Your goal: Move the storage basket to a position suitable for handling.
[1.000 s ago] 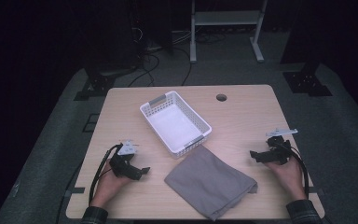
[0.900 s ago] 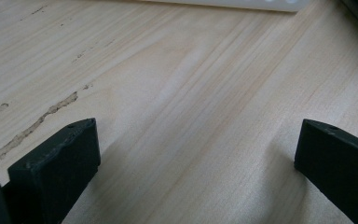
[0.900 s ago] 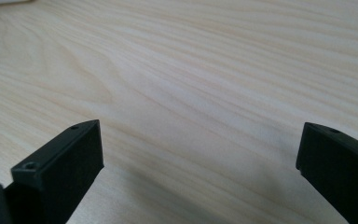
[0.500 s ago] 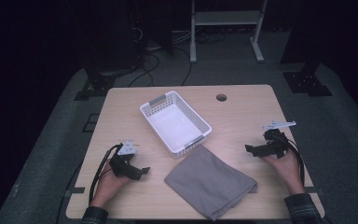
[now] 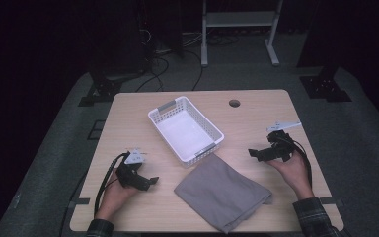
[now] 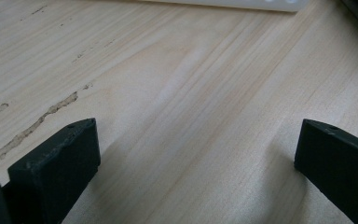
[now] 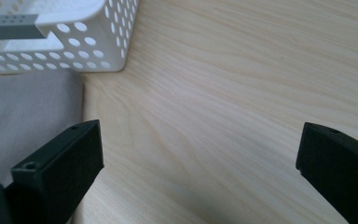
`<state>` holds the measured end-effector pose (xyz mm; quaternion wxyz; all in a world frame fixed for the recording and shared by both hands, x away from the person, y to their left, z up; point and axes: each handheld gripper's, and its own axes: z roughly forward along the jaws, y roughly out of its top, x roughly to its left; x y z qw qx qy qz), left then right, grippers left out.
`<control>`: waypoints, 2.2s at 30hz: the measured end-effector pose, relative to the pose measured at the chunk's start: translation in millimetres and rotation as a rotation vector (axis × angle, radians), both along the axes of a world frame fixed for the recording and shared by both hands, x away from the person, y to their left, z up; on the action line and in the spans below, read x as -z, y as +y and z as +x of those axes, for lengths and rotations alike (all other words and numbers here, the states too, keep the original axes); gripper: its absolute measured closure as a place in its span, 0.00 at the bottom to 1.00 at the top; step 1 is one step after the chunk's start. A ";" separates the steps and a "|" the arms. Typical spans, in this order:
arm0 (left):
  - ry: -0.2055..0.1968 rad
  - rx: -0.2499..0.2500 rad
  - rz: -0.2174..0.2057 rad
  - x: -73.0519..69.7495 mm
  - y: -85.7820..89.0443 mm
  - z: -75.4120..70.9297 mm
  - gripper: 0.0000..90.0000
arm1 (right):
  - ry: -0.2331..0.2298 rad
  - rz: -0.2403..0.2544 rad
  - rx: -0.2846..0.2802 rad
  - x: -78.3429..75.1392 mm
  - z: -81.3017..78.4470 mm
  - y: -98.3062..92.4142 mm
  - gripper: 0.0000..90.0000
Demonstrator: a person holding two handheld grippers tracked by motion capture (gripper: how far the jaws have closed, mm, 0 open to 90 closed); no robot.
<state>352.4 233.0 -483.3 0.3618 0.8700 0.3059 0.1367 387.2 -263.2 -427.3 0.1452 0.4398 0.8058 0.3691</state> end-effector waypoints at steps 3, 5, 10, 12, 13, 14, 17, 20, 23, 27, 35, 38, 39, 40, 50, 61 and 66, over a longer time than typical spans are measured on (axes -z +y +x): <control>0.000 0.000 0.000 0.0 0.0 0.0 0.00 | -0.001 0.023 -0.020 -4.4 2.5 2.7 0.06; 0.000 0.000 0.000 0.0 0.0 0.0 0.00 | -0.009 0.030 -0.031 -7.3 4.5 5.0 0.07; 0.000 0.000 0.000 0.0 0.0 0.0 0.00 | -0.010 0.043 -0.061 -14.4 9.3 12.8 0.15; 0.001 0.001 0.000 0.0 0.1 0.0 0.00 | -0.004 0.040 -0.074 -17.5 11.6 16.7 0.17; 0.001 0.001 0.001 0.0 0.1 0.0 0.00 | -0.004 0.042 -0.078 -18.8 12.7 18.6 0.17; 0.000 0.001 0.001 -0.1 0.1 0.1 0.00 | -0.004 0.046 -0.079 -19.8 13.4 19.9 0.19; 0.001 0.000 0.000 0.0 0.0 -0.1 0.00 | -0.002 0.062 -0.094 -23.9 16.0 24.4 0.25; 0.001 0.000 -0.001 0.0 0.0 -0.1 0.00 | -0.001 0.067 -0.105 -27.6 19.7 28.8 0.27; 0.002 0.002 0.002 -0.1 0.1 0.0 0.00 | -0.006 0.069 -0.111 -31.6 23.1 32.2 0.29; 0.000 0.002 0.003 -0.2 0.2 0.1 0.00 | -0.016 0.074 -0.125 -35.7 27.5 37.6 0.33; -0.001 0.001 0.000 0.0 0.1 0.1 0.00 | -0.012 0.076 -0.151 -40.4 35.7 51.3 0.37; -0.001 0.001 0.000 0.0 0.1 0.1 0.00 | -0.014 0.069 -0.157 -41.9 38.8 57.4 0.39; 0.001 0.000 -0.001 0.0 0.0 0.0 0.00 | -0.015 0.061 -0.160 -42.3 40.0 60.5 0.40; 0.001 0.000 -0.002 0.1 0.0 -0.1 0.00 | -0.013 0.059 -0.162 -42.8 40.7 62.2 0.40; -0.001 0.003 0.004 -0.2 0.3 0.2 0.00 | -0.008 0.046 -0.183 -44.6 53.0 86.5 0.50; -0.001 0.003 0.003 -0.1 0.3 0.2 0.00 | 0.038 0.028 -0.196 -34.9 70.1 107.4 0.65; -0.001 0.001 0.000 0.2 0.1 0.0 0.00 | 0.048 0.003 -0.205 -32.2 75.8 115.9 0.72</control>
